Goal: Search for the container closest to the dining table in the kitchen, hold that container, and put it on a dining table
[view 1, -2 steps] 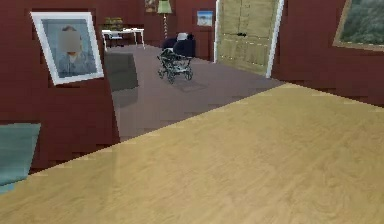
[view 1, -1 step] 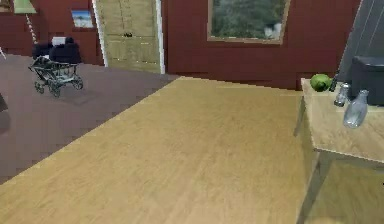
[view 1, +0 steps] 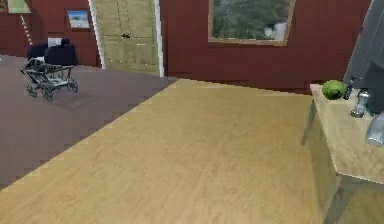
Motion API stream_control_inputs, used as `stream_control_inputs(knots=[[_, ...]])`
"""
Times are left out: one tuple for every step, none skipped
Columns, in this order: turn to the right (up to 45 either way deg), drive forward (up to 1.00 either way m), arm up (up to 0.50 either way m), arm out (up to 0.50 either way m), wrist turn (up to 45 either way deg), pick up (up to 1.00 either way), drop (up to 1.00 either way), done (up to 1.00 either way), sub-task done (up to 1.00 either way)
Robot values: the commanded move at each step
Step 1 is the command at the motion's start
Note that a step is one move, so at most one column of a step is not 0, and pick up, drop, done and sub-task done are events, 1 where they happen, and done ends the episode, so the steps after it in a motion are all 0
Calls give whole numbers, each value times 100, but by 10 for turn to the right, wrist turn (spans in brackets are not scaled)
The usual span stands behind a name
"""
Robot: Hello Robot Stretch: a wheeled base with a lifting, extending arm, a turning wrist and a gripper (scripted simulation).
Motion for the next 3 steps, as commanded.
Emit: stream_control_inputs(knots=[[60, 0, 0, 0, 0, 0, 0, 0, 0], [0, 85, 0, 0, 0, 0, 0, 0, 0], [180, 0, 0, 0, 0, 0, 0, 0, 0]])
